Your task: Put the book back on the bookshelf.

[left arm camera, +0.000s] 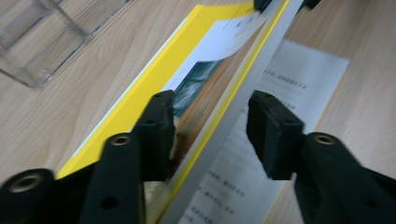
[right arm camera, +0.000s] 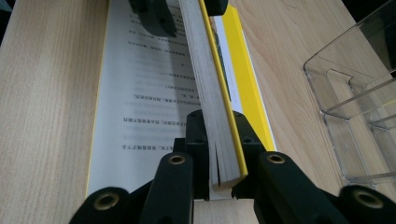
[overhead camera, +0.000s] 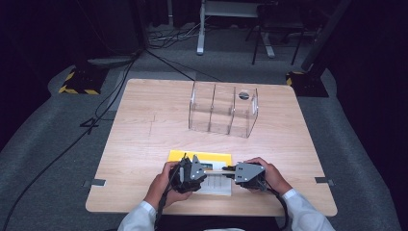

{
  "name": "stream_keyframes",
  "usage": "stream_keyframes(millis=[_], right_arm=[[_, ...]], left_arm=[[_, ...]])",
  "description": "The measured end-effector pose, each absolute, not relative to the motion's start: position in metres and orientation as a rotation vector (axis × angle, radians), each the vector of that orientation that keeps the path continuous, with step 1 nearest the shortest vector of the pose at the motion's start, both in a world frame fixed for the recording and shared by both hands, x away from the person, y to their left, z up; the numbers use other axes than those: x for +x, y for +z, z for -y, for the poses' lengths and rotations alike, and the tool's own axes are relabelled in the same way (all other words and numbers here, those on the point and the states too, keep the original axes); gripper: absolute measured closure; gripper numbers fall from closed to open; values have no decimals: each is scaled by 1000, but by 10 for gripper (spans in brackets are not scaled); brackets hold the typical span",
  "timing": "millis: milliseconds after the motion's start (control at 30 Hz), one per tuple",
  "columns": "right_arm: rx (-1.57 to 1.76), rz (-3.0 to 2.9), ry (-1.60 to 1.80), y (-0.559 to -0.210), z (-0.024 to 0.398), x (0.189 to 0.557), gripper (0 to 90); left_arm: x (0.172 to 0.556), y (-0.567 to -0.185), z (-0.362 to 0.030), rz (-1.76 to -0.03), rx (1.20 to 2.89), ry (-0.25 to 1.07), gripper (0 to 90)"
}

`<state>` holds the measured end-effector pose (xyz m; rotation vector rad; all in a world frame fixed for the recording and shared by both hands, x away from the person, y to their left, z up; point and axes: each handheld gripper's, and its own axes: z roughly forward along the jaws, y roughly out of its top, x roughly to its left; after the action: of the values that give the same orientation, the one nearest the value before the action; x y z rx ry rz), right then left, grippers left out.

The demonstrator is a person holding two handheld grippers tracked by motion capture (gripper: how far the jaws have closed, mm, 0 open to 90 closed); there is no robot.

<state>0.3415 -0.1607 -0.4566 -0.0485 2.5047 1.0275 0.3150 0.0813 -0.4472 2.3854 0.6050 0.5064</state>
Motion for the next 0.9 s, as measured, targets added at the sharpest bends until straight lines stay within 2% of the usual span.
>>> stream_keyframes(millis=[133,267,400,467,500,533,633,733,800,900], right_arm=[[42,-2502,1118,-457,170,350,717],[85,-2520,1236,-463,183,360,737],[21,-2487,1175,-460,179,355,772],[-16,-2480,1140,-456,176,351,790],[-41,-2475,1141,-449,174,349,809],[-41,-2475,1141,-449,174,349,809],[-61,-2459,1132,-439,169,347,820],[-81,-2455,1124,-432,165,345,822],[-91,-2451,1113,-426,163,344,821],[-90,-2435,1125,-419,161,341,804]], left_arm=[[313,-450,-86,-582,2392,503,715],[315,-450,-92,-574,2379,471,727],[317,-449,-96,-580,2365,448,719],[317,-448,-96,-606,2349,453,680],[317,-447,-91,-605,2359,459,576],[317,-447,-91,-605,2359,459,537],[313,-445,-82,-595,2384,519,505],[312,-442,-83,-595,2367,555,544],[314,-439,-87,-610,2336,558,676],[313,-438,-93,-597,2292,535,711]])
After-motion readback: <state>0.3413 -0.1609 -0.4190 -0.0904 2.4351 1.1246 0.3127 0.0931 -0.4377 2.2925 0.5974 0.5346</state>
